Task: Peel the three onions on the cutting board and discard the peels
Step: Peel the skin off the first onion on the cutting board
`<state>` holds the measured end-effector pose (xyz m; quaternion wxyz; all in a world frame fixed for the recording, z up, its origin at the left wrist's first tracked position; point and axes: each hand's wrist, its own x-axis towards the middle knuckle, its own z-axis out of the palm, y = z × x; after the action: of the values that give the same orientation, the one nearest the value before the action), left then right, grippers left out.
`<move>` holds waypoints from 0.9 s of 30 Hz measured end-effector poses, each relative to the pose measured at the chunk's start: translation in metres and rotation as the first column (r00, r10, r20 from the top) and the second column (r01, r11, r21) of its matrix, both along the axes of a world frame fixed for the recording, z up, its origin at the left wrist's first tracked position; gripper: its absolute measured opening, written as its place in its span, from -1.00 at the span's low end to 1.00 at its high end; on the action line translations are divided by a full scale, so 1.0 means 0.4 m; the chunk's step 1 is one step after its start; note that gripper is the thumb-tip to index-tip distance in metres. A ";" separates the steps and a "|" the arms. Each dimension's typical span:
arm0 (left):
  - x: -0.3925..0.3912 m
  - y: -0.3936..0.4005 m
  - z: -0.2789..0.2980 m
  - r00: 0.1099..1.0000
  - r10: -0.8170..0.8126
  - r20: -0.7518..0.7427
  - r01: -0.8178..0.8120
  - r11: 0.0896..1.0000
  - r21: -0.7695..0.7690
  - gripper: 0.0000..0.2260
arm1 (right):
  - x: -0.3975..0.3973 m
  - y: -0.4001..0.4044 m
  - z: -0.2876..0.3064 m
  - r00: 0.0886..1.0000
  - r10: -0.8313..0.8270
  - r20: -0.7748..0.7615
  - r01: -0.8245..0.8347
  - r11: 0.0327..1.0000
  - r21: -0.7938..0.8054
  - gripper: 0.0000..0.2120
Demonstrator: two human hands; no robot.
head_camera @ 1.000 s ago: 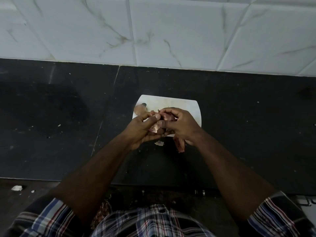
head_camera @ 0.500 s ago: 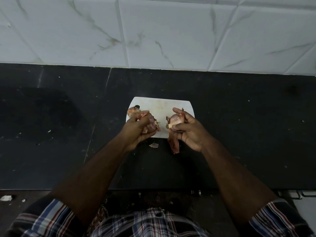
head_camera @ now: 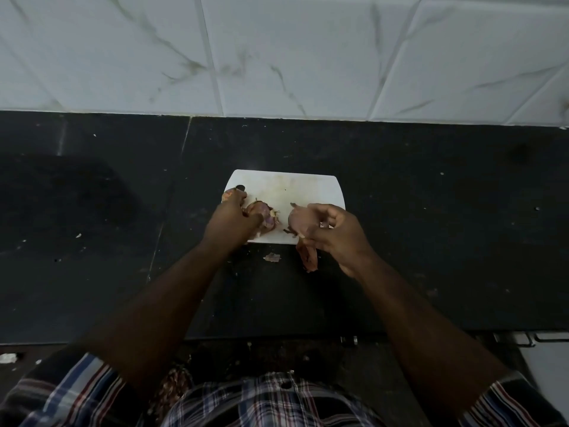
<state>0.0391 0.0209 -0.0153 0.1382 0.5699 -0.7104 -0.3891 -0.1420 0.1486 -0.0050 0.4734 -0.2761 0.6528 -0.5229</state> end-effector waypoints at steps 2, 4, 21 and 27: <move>0.005 0.034 0.023 0.999 -0.005 -0.034 -0.001 0.984 -0.176 -0.55 | 0.012 0.002 -0.001 0.986 -0.003 -0.169 0.002 1.000 -0.006 -0.52; 0.000 0.075 0.038 0.984 -0.040 -0.171 0.018 0.991 -0.130 -0.65 | 0.031 0.002 -0.002 0.959 -0.016 -0.284 0.007 0.999 -0.033 -0.54; -0.003 0.181 0.024 0.505 0.523 -0.686 0.345 0.606 0.716 -0.46 | 0.106 0.042 0.016 0.989 -0.118 -0.087 0.106 0.985 -0.136 -0.81; 0.017 0.181 0.025 0.559 0.507 -0.656 0.381 0.546 0.747 -0.54 | 0.057 0.044 -0.020 0.910 -0.092 -0.404 0.081 0.996 -0.045 -0.87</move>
<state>0.0459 0.0933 -0.0054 0.1811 0.3380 -0.2552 -0.8876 -0.1190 0.1660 -0.0130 0.3005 -0.3554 0.7413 -0.4836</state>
